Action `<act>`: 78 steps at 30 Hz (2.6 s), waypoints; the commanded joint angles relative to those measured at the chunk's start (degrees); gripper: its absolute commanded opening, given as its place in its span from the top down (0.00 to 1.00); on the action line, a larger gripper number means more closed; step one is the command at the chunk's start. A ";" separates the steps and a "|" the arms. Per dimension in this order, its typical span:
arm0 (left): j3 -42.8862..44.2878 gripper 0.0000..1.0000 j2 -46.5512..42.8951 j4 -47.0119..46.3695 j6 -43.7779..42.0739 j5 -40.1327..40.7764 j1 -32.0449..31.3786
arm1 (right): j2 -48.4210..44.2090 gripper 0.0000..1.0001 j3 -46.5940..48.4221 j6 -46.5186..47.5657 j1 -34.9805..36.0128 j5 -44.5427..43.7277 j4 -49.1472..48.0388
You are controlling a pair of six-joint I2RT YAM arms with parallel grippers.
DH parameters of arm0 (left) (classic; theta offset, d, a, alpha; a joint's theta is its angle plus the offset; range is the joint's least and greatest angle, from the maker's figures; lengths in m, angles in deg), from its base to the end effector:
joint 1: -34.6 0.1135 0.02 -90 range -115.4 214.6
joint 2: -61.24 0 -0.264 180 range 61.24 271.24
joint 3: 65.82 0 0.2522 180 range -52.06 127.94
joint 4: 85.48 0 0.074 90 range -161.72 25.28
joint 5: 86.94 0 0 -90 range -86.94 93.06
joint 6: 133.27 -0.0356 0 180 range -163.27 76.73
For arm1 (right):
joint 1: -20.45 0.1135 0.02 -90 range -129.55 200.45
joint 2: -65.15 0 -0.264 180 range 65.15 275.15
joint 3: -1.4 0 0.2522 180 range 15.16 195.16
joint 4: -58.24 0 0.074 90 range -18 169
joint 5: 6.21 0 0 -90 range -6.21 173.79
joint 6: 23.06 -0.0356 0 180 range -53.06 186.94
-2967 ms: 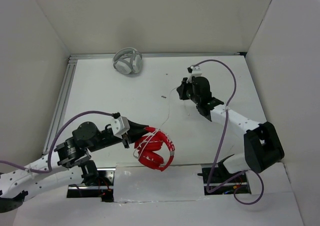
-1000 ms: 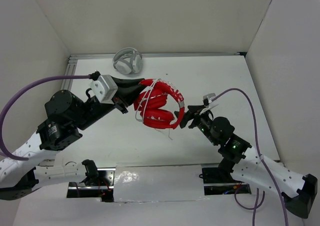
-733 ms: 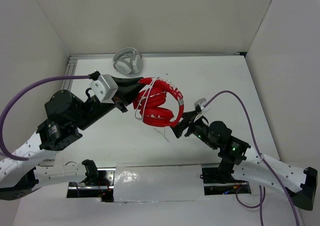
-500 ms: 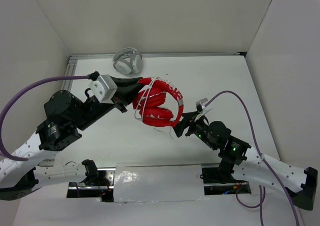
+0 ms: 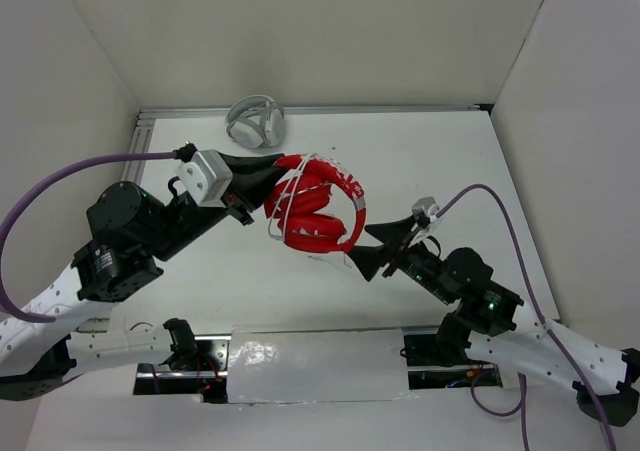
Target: Wrap the headphones
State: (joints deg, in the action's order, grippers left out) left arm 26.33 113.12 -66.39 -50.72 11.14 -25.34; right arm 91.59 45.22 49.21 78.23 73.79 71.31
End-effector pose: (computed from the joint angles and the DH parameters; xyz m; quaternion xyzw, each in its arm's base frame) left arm 0.0801 -0.1285 0.5237 0.2644 0.5013 -0.3282 0.7557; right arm 0.0762 0.1093 0.3146 -0.1719 0.6584 0.4004 0.6138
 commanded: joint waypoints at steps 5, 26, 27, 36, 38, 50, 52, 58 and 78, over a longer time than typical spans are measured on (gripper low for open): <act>1.59 1.00 -1.08 -7.61 0.23 -0.08 -0.35 | 12.05 0.17 2.81 2.61 0.41 -0.36 -6.68; 0.45 1.00 0.06 -18.57 -2.40 8.26 -0.35 | 37.98 1.00 -13.18 -7.91 0.49 2.79 -33.41; 0.54 1.00 0.50 -19.72 -3.53 9.32 -0.35 | 38.60 1.00 -13.54 -8.28 0.49 2.62 -33.41; 1.15 1.00 2.79 -26.76 -6.27 14.07 -0.35 | 45.63 1.00 -13.28 -10.74 1.37 4.82 -36.05; 0.71 1.00 3.66 -29.21 -8.36 17.30 -0.35 | 45.20 1.00 -12.14 -10.04 3.56 4.12 -34.74; 0.98 1.00 16.32 -35.37 -4.51 25.93 11.67 | 40.10 1.00 -6.78 -11.35 25.69 -10.19 -17.43; 0.01 1.00 17.64 -36.70 -4.69 26.55 14.40 | 37.29 1.00 -5.37 -12.23 27.20 -13.71 -12.09; -3.48 1.00 22.39 -24.92 9.35 23.21 25.21 | 25.26 1.00 -3.00 -13.64 30.29 -20.66 0.24; -23.71 1.00 30.05 -20.34 13.17 22.51 17.41 | 24.28 1.00 21.79 2.23 20.57 -49.34 27.33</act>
State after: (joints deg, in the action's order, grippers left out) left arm 5.04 147.50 -79.44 -34.61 33.98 -6.02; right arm 117.07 62.10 44.22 104.68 30.41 98.59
